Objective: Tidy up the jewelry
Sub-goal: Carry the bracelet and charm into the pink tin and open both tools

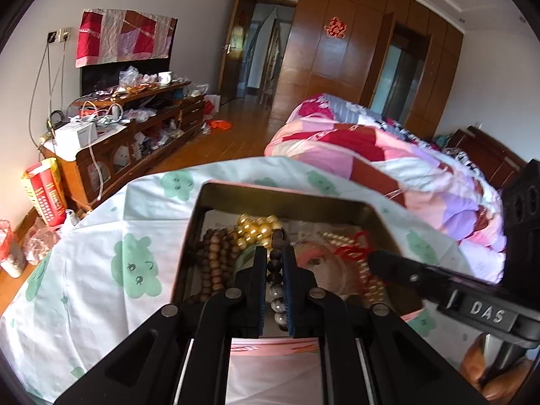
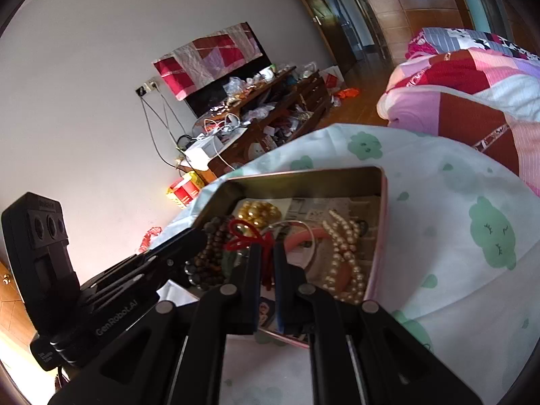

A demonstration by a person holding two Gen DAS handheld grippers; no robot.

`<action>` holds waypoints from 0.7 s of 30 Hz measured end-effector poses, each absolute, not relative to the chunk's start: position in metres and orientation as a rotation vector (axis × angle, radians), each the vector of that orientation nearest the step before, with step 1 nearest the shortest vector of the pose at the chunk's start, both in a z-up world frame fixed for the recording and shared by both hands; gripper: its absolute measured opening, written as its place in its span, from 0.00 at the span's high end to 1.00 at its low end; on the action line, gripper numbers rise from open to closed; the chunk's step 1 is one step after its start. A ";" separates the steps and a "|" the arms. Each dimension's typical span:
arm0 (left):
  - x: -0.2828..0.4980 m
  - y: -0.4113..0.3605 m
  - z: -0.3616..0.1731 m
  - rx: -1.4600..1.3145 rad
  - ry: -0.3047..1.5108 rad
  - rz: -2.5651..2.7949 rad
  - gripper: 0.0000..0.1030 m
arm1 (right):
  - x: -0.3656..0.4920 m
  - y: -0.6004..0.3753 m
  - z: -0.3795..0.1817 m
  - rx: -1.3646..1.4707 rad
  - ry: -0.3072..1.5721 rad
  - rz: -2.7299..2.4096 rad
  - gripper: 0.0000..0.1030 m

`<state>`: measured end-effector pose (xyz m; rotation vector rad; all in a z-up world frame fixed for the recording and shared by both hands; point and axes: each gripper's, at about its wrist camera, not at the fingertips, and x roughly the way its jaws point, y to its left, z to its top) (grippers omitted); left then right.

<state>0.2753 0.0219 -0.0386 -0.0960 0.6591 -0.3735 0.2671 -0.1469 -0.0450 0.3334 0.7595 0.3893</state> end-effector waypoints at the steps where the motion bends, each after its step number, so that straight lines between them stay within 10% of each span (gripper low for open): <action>1: 0.276 0.021 -0.041 -0.080 0.666 -0.353 0.92 | 0.267 -0.148 -0.047 0.331 0.762 0.377 0.89; 7: 0.283 0.018 -0.051 -0.009 0.687 -0.281 0.92 | 0.270 -0.153 -0.053 0.308 0.773 0.307 0.85; 10: 0.283 0.019 -0.051 -0.014 0.693 -0.281 0.88 | 0.267 -0.152 -0.051 0.285 0.765 0.288 0.63; 14: 0.279 0.022 -0.050 -0.040 0.683 -0.281 0.41 | 0.258 -0.151 -0.039 0.254 0.682 0.262 0.47; 21: 0.275 0.019 -0.046 -0.001 0.630 -0.232 0.37 | 0.258 -0.151 -0.037 0.229 0.656 0.241 0.46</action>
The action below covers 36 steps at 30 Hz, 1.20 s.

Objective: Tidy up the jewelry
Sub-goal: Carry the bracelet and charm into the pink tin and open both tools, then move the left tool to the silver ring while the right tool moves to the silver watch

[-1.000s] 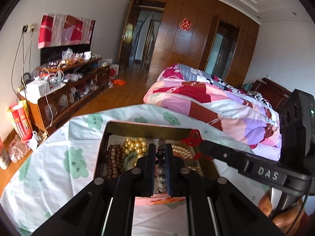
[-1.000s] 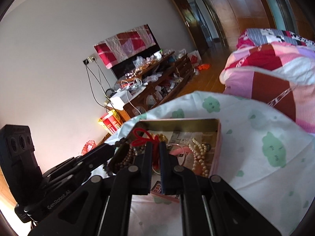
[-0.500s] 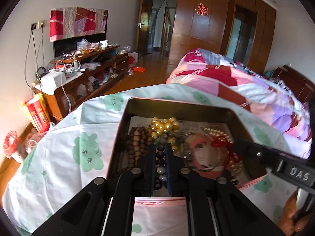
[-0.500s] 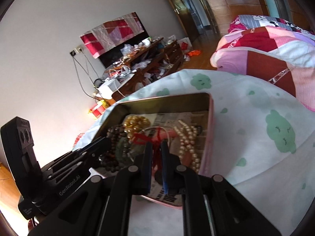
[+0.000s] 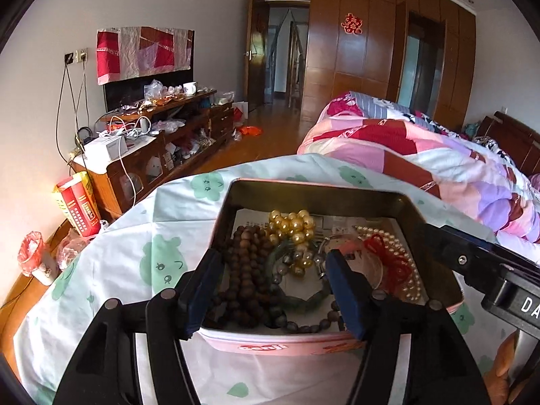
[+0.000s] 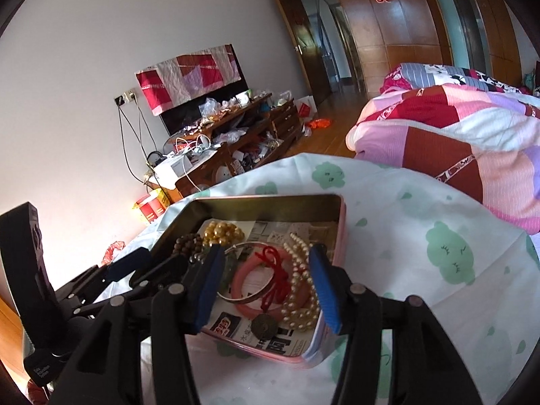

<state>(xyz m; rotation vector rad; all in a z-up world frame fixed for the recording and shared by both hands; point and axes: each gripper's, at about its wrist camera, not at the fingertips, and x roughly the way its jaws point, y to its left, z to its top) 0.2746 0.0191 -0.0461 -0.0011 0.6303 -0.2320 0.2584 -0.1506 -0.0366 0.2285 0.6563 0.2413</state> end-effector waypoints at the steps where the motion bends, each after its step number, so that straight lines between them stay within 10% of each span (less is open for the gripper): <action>1: 0.275 0.020 -0.046 -0.002 0.627 -0.226 0.37 | 0.259 -0.150 -0.037 0.226 0.659 0.241 0.46; 36: 0.202 0.030 -0.034 0.018 0.627 -0.091 0.37 | 0.192 -0.155 -0.037 0.169 0.587 0.112 0.40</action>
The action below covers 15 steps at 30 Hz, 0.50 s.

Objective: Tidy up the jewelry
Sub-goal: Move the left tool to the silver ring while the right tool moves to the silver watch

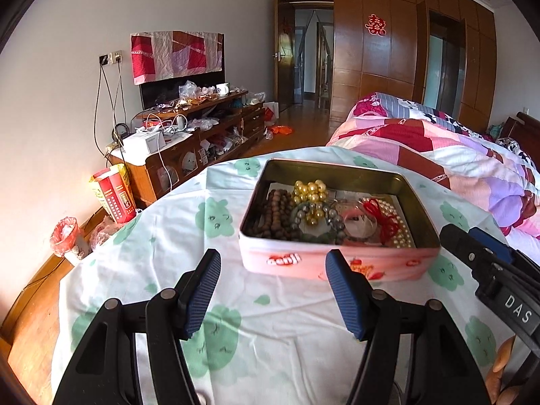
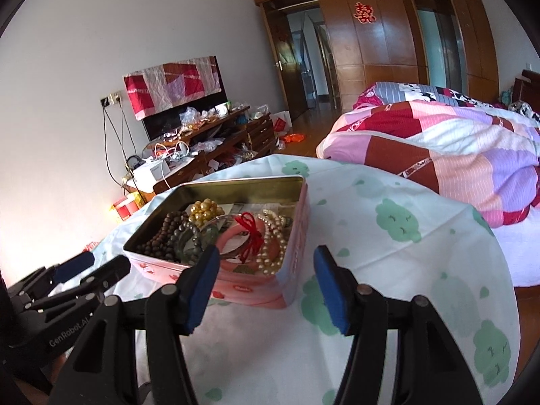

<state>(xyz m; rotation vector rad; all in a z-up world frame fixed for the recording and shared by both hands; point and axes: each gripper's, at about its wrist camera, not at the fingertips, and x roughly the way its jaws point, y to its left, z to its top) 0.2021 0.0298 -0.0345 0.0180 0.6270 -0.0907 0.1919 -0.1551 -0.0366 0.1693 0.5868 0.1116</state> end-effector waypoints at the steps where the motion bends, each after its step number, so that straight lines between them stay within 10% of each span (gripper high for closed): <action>1: 0.200 0.030 -0.034 0.019 0.627 -0.090 0.37 | 0.189 -0.156 -0.036 0.177 0.588 0.111 0.40; 15: 0.170 0.034 -0.036 0.019 0.648 -0.089 0.37 | 0.152 -0.154 -0.034 0.209 0.624 0.160 0.40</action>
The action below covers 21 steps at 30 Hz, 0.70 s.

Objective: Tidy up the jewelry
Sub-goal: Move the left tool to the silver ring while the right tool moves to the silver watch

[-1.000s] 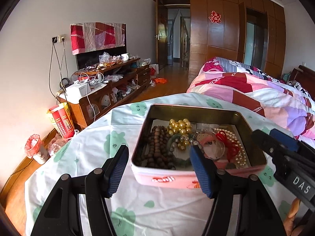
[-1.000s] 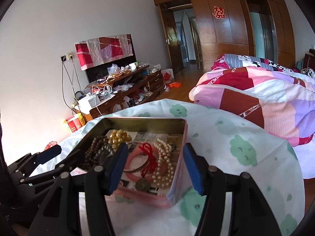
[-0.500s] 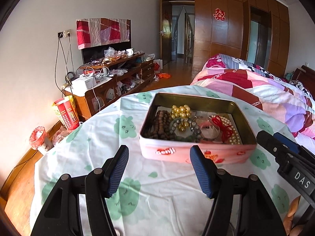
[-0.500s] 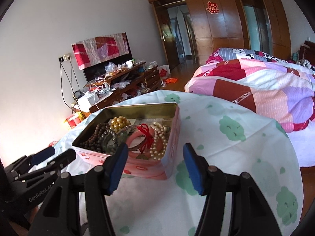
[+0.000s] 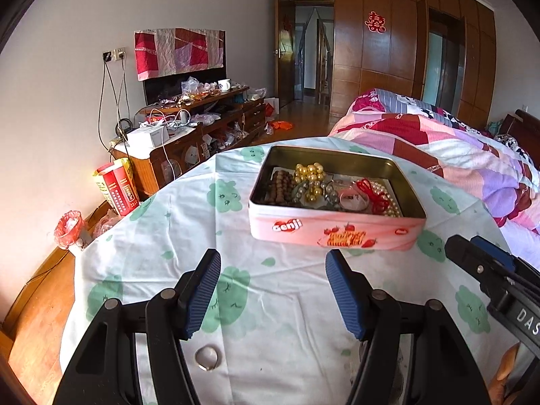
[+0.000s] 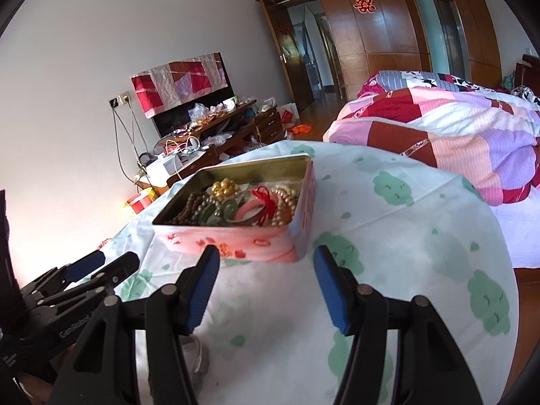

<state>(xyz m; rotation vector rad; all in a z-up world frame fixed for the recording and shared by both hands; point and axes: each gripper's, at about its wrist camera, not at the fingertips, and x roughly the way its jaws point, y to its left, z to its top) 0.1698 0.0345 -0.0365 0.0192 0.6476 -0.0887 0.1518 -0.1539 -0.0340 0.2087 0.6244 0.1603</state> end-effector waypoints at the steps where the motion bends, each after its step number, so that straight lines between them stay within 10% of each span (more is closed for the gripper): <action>1: 0.168 0.035 -0.037 0.018 0.650 -0.088 0.37 | 0.150 -0.153 -0.035 0.204 0.630 0.164 0.40; 21: 0.129 0.069 -0.046 -0.061 0.678 -0.191 0.37 | 0.120 -0.146 -0.037 0.179 0.672 0.226 0.40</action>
